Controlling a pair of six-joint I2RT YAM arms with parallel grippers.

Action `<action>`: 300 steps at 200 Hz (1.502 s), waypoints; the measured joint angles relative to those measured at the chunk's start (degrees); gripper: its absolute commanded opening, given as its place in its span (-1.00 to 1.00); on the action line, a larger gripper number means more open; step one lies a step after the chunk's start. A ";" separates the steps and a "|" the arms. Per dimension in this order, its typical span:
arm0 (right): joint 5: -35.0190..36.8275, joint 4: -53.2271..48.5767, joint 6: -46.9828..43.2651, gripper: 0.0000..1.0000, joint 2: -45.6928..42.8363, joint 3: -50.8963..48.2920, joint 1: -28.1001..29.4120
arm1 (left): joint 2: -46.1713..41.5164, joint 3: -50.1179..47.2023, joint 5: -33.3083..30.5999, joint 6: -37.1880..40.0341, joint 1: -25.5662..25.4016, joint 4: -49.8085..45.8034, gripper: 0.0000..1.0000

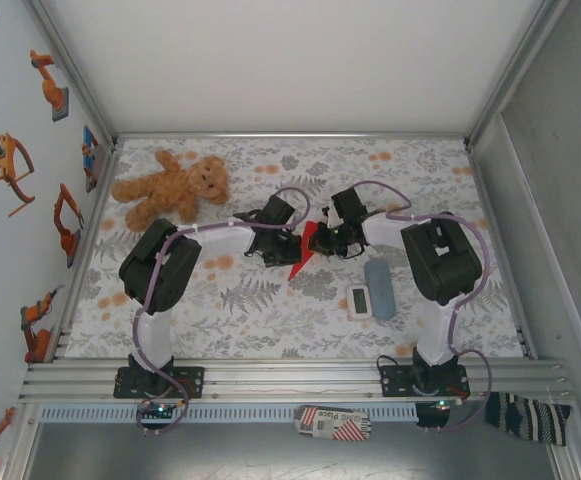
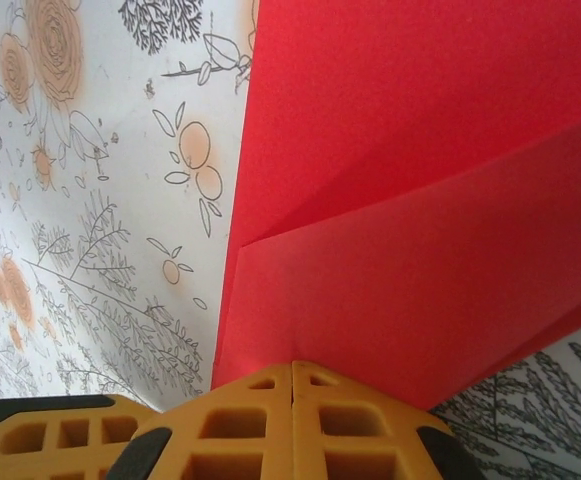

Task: Fold a paper plane with a square sheet of paper (pick it up from the middle)
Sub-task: Fold the wing for the fifth time at the center of the table.

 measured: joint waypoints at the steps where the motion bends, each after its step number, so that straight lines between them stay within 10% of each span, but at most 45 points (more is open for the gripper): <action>1: 0.07 -0.07 -0.02 -0.89 -0.11 0.00 -0.04 | 0.02 0.00 0.00 -0.02 0.00 0.02 -0.89; 300: -0.55 -18.05 -18.88 -0.78 9.40 17.29 -4.81 | 0.07 2.25 1.36 0.90 0.24 -0.07 -0.68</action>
